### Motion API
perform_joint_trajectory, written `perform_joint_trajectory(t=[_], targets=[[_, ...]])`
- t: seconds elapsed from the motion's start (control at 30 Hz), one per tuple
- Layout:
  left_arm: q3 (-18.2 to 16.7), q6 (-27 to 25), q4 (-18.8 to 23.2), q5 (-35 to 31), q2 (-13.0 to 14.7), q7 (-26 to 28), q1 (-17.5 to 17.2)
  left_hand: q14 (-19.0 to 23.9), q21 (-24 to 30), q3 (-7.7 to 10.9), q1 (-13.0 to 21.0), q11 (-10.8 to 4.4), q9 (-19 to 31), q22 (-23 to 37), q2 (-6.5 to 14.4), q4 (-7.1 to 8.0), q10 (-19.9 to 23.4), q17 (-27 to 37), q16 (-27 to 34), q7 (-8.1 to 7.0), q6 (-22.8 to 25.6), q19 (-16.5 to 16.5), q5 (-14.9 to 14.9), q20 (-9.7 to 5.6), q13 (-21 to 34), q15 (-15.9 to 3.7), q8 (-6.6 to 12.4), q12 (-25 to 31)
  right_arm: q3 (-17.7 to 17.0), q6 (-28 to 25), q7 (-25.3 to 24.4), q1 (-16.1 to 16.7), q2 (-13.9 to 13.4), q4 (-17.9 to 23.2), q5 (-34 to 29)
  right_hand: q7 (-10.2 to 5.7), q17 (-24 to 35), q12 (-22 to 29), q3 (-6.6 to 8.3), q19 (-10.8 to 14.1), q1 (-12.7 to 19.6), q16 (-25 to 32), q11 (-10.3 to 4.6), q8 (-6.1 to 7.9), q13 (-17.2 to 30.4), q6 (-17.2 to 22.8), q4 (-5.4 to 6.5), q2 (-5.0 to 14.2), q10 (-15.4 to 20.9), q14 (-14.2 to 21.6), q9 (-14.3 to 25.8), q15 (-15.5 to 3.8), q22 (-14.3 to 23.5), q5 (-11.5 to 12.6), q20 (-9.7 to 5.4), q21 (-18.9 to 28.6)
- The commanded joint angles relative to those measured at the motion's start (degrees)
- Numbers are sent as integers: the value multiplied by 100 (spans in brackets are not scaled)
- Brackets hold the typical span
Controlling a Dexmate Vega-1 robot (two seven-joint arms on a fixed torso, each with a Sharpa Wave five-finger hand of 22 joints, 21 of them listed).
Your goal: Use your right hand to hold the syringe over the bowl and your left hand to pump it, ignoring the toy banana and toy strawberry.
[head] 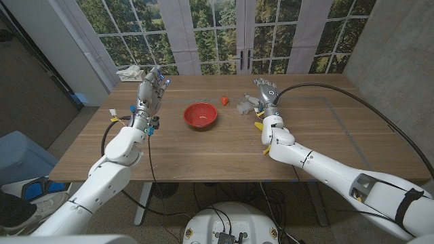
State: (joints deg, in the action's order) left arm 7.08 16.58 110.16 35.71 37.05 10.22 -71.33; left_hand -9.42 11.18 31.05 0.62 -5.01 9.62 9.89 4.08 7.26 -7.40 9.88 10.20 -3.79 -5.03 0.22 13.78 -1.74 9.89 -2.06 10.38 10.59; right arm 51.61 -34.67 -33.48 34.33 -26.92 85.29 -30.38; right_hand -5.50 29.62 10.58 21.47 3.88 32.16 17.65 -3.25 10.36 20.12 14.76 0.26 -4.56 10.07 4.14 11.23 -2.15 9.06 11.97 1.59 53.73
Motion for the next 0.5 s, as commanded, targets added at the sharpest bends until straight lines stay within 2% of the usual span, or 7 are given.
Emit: perform_joint_trajectory(t=[0.03, 0.07, 0.13, 0.2, 0.3, 0.37, 0.5], targets=[[6, -18, -130, 101, 39, -101, 94, -68, -29, -30, 11, 17, -4, 1, 118, 1, -69, 1, -20, 36, -18, -26, 37, -286, 17, -352, 12, -13, -524, 1174, -236, 320, -89, 145, 569, 33, -123, 6, -112, -168, -339, -135, 21, -9, -99, -178, 121, 135, -126, -164, -10, -312, 10, 23, -55, -241], [7, -3, -150, 113, 37, -121, 104, -70, -29, -32, 11, 21, -4, 1, 117, 0, -71, 1, -20, 36, -17, -26, 37, -286, 17, -350, 12, -13, -614, 1405, -169, 357, -108, 154, 752, 74, -173, 11, -129, -239, -471, -171, 32, -16, -143, -266, 193, 225, -157, -184, -18, -275, 9, 19, -81, -340], [8, 4, -175, 126, 39, -137, 121, -76, -30, -35, 11, 20, -4, 1, 114, 0, -70, 1, -21, 28, -9, -30, 37, -289, 17, -352, 13, -11, -715, 1636, 15, 391, -159, 184, 971, 57, -282, 18, -163, -278, -812, -235, -3, 3, -253, -361, 385, 479, -239, -194, -38, -245, 7, -5, -250, -536], [14, 25, -210, 127, 35, -154, 143, -87, -32, -40, 10, 30, -4, 2, 110, 0, -92, 1, -23, 17, -4, -38, 38, -289, 17, -357, 13, -17, -835, 1899, 60, 447, -154, 158, 1183, 138, -354, 6, -179, -366, -1005, -312, -11, -29, -325, -547, 488, 630, -326, -294, -50, -268, 5, -16, -350, -689], [24, 39, -243, 145, 33, -179, 164, -107, -38, -48, 8, 30, -4, 2, 103, 1, -101, 2, -28, 12, -3, -55, 38, -303, 17, -357, 11, -18, -1100, 2623, 167, 577, -167, 79, 1706, 231, -483, -11, -300, -561, -1455, -448, -50, -25, -461, -755, 696, 793, -521, -500, -67, -352, 1, -41, -510, -996], [36, 46, -270, 140, 28, -182, 185, -131, -39, -54, 6, 28, -4, 2, 97, 1, -120, 3, -34, 9, -5, -60, 38, -307, 17, -360, 8, -22, -1274, 2985, 454, 660, -218, 122, 2119, 228, -524, -5, -330, -577, -1588, -475, -72, -8, -504, -770, 756, 858, -552, -537, -72, -411, 0, -37, -599, -1080], [57, 100, -331, 153, 6, -220, 222, -144, -43, -65, 2, 30, -4, 2, 88, 3, -132, 3, -34, -3, -19, -75, 38, -309, 17, -369, -1, -22, -1477, 3405, 531, 798, -202, 151, 2441, 256, -585, -7, -365, -663, -1745, -523, -72, -4, -563, -816, 812, 929, -614, -610, -80, -457, -3, -27, -730, -1221]])
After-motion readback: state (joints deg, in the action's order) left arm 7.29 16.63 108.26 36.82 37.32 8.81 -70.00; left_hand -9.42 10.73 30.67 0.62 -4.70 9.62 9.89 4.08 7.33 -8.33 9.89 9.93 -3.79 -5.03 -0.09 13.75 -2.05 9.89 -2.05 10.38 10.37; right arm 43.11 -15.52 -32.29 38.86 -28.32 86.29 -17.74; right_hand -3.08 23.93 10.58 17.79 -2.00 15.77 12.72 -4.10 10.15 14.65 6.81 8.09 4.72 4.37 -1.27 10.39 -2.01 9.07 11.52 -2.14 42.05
